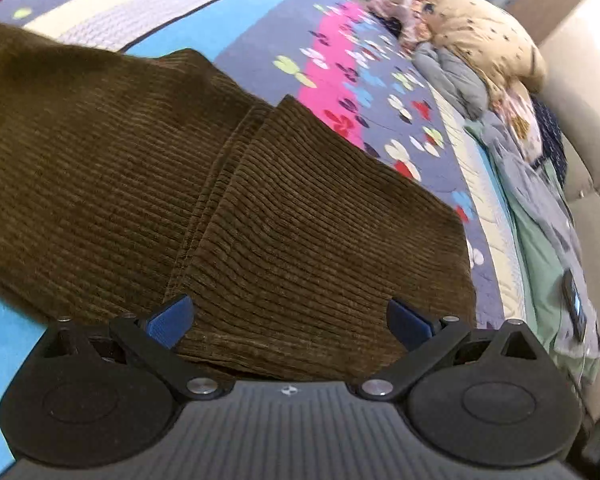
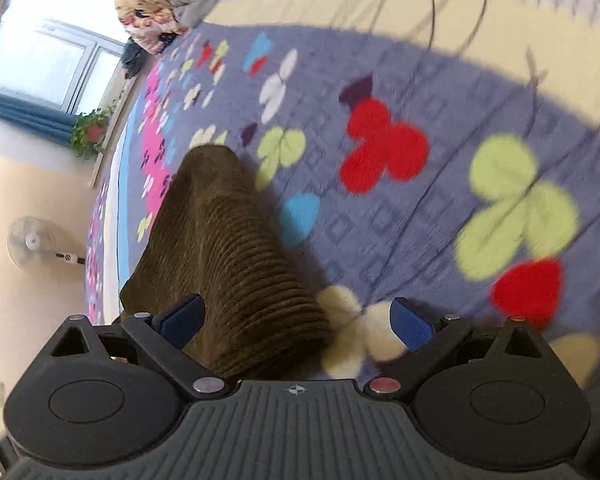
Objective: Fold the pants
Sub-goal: 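Grasp the pants end with the right tool while the left tool approaches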
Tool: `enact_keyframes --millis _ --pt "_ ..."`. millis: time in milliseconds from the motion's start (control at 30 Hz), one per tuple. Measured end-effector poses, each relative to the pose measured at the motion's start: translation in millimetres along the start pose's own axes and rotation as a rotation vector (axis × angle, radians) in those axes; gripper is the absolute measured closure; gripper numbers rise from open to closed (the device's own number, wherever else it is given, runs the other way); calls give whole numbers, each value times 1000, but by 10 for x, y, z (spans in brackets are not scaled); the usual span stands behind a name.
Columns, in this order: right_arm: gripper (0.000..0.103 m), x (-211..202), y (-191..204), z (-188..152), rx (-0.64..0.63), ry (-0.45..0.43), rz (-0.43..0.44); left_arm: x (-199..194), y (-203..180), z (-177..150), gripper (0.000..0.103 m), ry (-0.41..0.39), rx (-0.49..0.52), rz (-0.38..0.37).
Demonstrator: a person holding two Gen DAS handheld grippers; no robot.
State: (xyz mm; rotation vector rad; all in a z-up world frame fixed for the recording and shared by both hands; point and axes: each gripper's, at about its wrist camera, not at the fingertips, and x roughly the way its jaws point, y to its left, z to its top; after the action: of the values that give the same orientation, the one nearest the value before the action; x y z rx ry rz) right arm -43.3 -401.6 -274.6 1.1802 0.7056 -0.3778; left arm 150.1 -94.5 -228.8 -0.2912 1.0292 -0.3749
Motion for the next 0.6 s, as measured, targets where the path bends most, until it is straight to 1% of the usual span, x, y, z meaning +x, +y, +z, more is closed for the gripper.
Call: enact_keyframes --millis 100,167,200,233,300,333,400,467,500,533,567,600 --pt "0 79 153 -73 -87 -27 4 31 -40 37 0 20 27 13" --pt "0 124 228 -118 -121 -4 36 55 -19 66 0 27 3 10" --pt "0 130 259 -146 -133 -2 46 66 5 81 0 27 -14 5" --pt "1 137 284 -170 -135 -15 39 72 25 87 0 28 -23 1" --pt "9 164 300 -171 -132 -29 10 50 63 77 0 31 -30 -9" --pt "16 174 289 -157 -121 -34 -4 30 71 80 0 35 -35 -12" --pt "17 160 259 -115 -98 -21 13 -66 56 81 0 33 -57 -16" --pt "17 113 215 -63 -95 18 24 -224 36 75 0 29 -96 -34" --pt "17 91 200 -34 -97 42 27 -310 42 58 0 45 -143 -60" --pt "14 57 184 6 -104 59 33 -374 47 26 0 62 -197 -85" --pt "10 21 168 44 -117 64 34 -426 63 -30 0 80 -264 -116" --pt "9 -36 144 92 -140 55 31 -454 62 -113 0 101 -324 -141"
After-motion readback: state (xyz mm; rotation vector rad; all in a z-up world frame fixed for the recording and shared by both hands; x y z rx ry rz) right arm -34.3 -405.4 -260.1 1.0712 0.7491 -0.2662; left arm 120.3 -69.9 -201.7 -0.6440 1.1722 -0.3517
